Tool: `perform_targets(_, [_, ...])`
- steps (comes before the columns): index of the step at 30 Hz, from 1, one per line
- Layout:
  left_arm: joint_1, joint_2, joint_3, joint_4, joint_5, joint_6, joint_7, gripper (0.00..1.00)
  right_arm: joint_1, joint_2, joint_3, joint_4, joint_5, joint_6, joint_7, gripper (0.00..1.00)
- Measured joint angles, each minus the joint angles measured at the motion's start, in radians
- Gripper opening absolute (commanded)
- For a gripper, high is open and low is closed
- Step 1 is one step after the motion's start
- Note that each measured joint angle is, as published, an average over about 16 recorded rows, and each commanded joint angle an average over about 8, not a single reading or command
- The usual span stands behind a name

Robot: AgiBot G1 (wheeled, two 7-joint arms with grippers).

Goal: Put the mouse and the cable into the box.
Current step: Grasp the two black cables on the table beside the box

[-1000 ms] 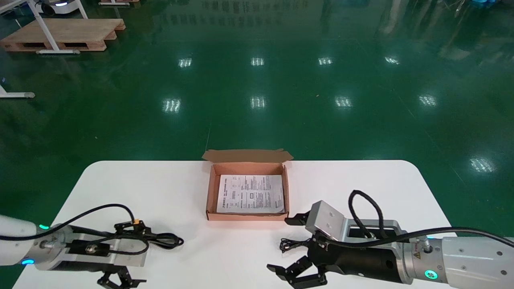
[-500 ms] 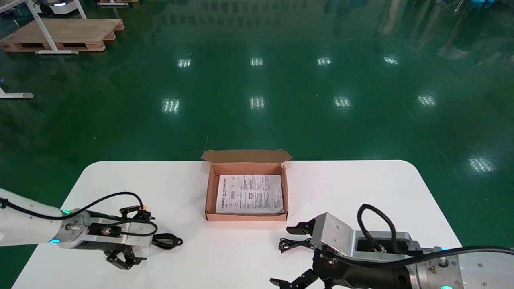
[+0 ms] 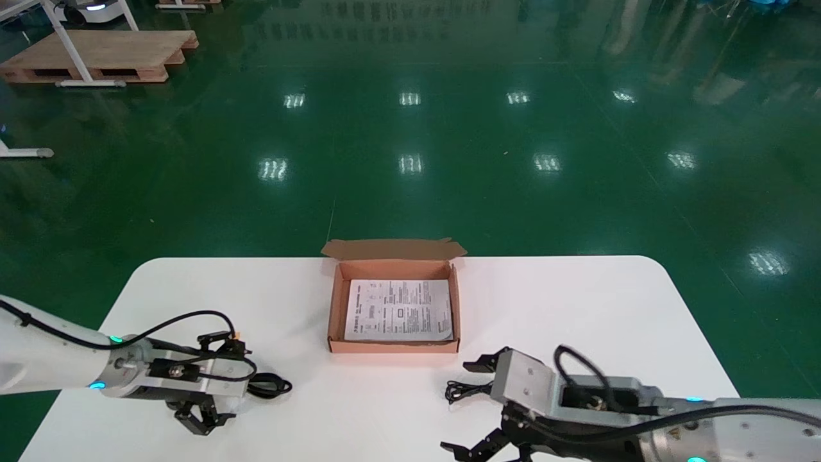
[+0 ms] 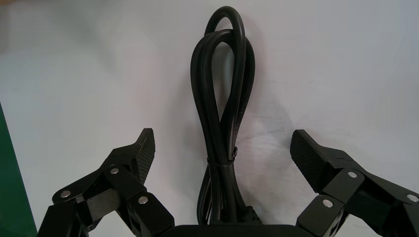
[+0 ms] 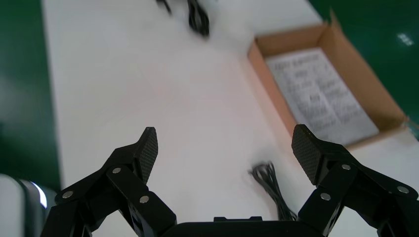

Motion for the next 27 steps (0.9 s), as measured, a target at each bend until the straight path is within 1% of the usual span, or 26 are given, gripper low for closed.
perform_targets(7, [-0.016,0.014,-0.002,0.049,-0.004,-0.007,0.033,1.0,0.011,-0.138,-0.075,-0.147,-0.249,0.159,-0.02,1.0])
perform_targets(12, [-0.025,0.021,-0.005,0.076,-0.009,-0.01,0.052,1.0,0.042,-0.226,-0.109,-0.282,-0.363,0.242,-0.043,1.0])
perform_targets(15, [-0.03,0.025,-0.006,0.09,-0.011,-0.011,0.062,1.0,0.065,-0.261,-0.119,-0.355,-0.391,0.264,-0.063,1.0])
perform_targets(18, [-0.034,0.028,-0.008,0.103,-0.013,-0.013,0.072,1.0,0.087,-0.281,-0.122,-0.412,-0.393,0.268,-0.086,1.0])
perform_targets(27, [-0.044,0.036,-0.011,0.135,-0.018,-0.017,0.094,1.0,0.132,-0.297,-0.121,-0.512,-0.356,0.23,-0.155,1.0])
